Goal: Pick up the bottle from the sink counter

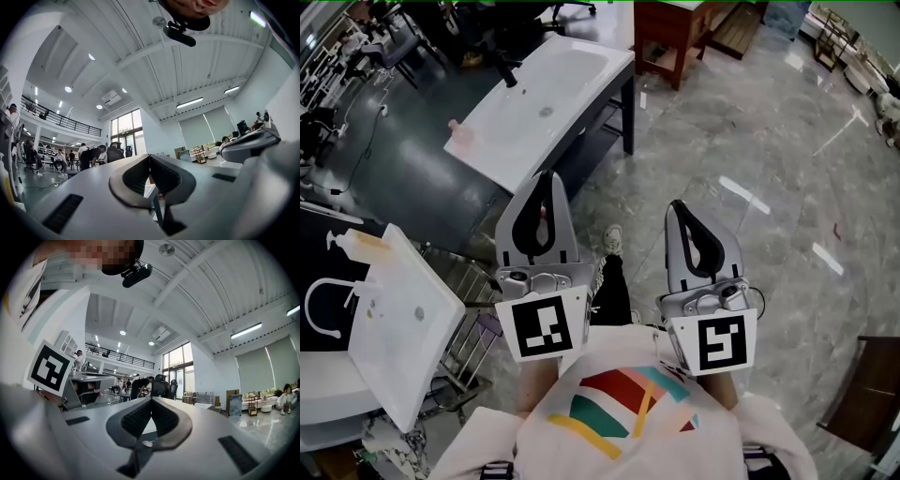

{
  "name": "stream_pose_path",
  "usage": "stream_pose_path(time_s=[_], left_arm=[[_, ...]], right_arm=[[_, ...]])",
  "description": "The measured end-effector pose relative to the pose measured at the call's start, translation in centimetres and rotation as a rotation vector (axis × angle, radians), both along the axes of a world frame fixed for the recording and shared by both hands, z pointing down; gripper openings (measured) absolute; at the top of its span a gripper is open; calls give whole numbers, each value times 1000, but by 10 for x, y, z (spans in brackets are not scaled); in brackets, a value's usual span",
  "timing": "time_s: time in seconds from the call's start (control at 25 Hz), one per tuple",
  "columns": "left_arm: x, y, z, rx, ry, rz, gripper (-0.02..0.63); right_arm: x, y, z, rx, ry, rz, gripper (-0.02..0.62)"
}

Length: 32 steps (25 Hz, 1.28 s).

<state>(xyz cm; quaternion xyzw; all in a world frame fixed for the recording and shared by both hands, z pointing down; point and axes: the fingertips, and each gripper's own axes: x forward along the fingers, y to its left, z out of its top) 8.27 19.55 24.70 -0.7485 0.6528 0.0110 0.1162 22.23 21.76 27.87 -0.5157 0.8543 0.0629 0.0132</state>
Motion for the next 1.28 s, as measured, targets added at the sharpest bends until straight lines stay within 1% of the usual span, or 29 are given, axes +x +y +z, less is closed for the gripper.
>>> stream_pose_path(time_s=[0.12, 0.24, 0.48, 0.68, 0.8, 1.0, 1.16, 1.28], left_arm=[[-4, -10, 1, 0, -2, -16, 18], [-10, -20, 0, 10, 7, -31, 18], [-19, -47, -1, 29, 24, -35, 18], [-22, -83, 9, 10, 30, -28, 18], [-26, -108, 15, -3, 40, -27, 18], [-33, -160, 15, -23, 34, -21, 18], [-48, -208, 9, -25, 49, -24, 18], [-60, -247, 6, -19, 77, -25, 18]], right_arm=[[-2, -10, 3, -11, -18, -6, 12], [-8, -21, 2, 2, -32, -25, 12], [-22, -53, 6, 15, 4, -55, 12], [-31, -86, 13, 4, 22, -72, 12], [-40, -111, 23, -16, 55, -98, 12], [-55, -160, 23, -44, 64, -116, 12], [-68, -212, 16, -46, 70, -112, 12], [-76, -256, 9, -55, 61, -114, 12]])
